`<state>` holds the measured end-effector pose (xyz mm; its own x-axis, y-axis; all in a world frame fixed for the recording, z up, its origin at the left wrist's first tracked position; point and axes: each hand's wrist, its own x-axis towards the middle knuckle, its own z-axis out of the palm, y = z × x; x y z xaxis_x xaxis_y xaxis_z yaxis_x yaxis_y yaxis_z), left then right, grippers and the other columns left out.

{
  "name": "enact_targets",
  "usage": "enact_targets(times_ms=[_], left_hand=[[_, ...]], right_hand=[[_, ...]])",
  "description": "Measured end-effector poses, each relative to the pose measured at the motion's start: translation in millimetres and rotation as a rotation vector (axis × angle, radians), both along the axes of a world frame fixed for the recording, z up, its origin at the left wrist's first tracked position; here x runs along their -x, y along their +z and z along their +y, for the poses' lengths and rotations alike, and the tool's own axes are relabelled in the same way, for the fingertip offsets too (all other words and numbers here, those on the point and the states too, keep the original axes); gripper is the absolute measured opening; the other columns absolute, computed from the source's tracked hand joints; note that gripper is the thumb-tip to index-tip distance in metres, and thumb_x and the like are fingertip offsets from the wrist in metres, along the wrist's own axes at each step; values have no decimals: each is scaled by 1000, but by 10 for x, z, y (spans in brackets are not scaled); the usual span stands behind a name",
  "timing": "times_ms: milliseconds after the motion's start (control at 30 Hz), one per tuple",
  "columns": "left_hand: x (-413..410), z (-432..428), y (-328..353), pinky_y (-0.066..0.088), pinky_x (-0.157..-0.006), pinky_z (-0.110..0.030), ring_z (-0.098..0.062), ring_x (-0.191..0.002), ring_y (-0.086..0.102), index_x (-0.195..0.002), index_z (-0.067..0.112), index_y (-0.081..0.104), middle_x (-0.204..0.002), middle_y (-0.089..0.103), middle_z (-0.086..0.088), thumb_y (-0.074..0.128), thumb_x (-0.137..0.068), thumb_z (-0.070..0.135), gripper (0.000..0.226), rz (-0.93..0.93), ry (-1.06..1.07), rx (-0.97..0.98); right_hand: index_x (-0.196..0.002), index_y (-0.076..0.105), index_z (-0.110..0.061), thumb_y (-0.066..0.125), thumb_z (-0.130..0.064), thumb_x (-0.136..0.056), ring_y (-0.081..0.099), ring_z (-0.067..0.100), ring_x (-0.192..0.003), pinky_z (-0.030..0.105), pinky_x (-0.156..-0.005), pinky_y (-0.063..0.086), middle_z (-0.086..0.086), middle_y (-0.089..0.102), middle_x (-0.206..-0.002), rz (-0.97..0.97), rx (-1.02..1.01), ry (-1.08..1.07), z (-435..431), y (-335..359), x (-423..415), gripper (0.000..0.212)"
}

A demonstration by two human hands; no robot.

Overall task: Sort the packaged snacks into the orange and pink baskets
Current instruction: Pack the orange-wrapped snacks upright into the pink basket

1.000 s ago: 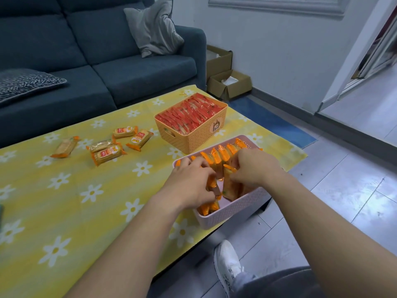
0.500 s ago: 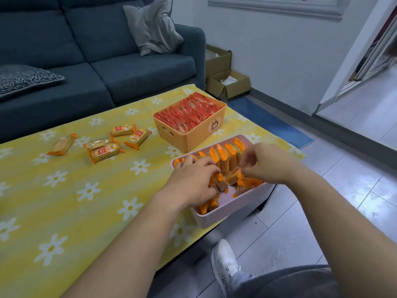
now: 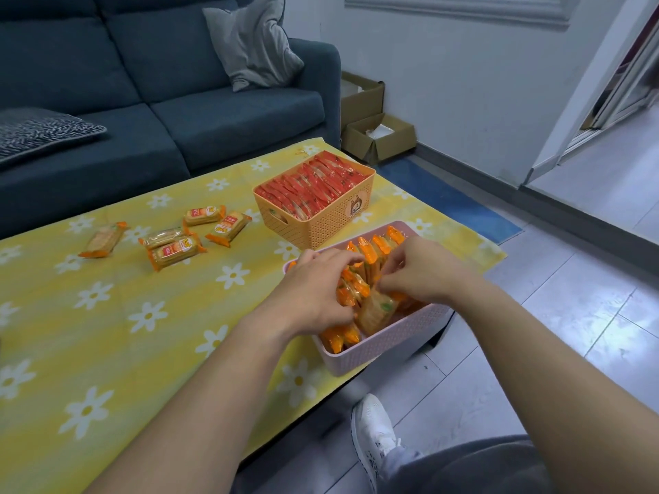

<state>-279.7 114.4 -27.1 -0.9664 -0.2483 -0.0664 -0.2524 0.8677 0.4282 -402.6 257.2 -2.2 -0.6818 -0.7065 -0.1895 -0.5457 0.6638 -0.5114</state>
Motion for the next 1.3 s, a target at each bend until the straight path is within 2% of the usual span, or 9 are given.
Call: enact_targets(times_ms=[167, 233, 400, 567, 700, 833, 967, 1100, 1300], left_hand=[[-9, 79, -27, 48, -94, -42, -17, -112, 50, -113, 37, 55, -109, 62, 18, 56, -71, 38, 41, 21, 3, -198], [10, 99, -73, 48, -93, -45, -19, -107, 52, -101, 35, 58, -104, 63, 13, 57, -84, 43, 19, 17, 6, -120], [56, 166, -133, 42, -88, -40, -21, -103, 48, -83, 36, 58, -100, 58, 11, 56, -93, 57, 23, 5, 31, 76], [99, 223, -133, 33, -79, -35, -20, -104, 48, -80, 32, 60, -96, 54, 12, 71, -83, 53, 24, 35, 58, 132], [93, 216, -117, 40, -86, -35, -21, -110, 47, -96, 34, 54, -104, 50, 10, 76, -77, 48, 32, 56, 67, 112], [87, 188, -130, 41, -100, -39, -23, -122, 41, -125, 34, 53, -129, 49, 6, 73, -79, 52, 53, 19, 53, 133], [85, 173, -131, 40, -102, -41, -23, -121, 40, -135, 34, 57, -133, 48, 9, 68, -82, 56, 58, -23, 32, 166], [102, 183, -146, 40, -104, -41, -23, -124, 39, -136, 30, 56, -133, 48, 7, 70, -80, 52, 62, 25, 38, 187], [165, 255, -159, 35, -104, -40, -23, -130, 33, -153, 37, 30, -154, 40, 15, 66, -84, 36, 78, 30, -70, 181]], right_hand=[[-87, 77, -2, 65, -10, -93, 76, 28, -77, 37, -74, 64, 15, 77, -80, -332, -69, 91, -94, -91, -140, 16], [-86, 76, -4, 57, -6, -96, 74, 25, -72, 36, -75, 64, 12, 77, -79, -407, -4, 47, -27, -34, -71, 21], [-93, 74, -22, 56, -13, -93, 69, 15, -85, 32, -74, 59, -5, 75, -89, 69, 210, -212, 113, -32, 273, 20], [-115, 69, -39, 62, -30, -84, 60, 18, -103, 40, -94, 49, -10, 70, -110, 239, -175, 84, 46, -226, 267, 33], [-115, 66, -42, 64, -55, -76, 51, 20, -115, 46, -99, 34, -12, 65, -108, 279, -269, 140, 35, -251, 271, 40], [-122, 61, -45, 73, -55, -75, 45, 19, -120, 46, -99, 32, -13, 59, -110, 287, -373, 201, 54, -272, 285, 49], [-99, 68, -33, 65, -56, -86, 59, 16, -90, 39, -86, 31, -10, 68, -90, 354, -211, 67, 4, -285, 319, 27], [-82, 69, -25, 58, -58, -89, 61, 17, -75, 36, -81, 39, -5, 67, -76, 398, -119, -27, -73, -288, 264, 35], [-78, 76, -20, 54, -21, -88, 69, 19, -78, 41, -77, 59, 0, 75, -79, 32, -28, 32, -46, -258, 292, 24]])
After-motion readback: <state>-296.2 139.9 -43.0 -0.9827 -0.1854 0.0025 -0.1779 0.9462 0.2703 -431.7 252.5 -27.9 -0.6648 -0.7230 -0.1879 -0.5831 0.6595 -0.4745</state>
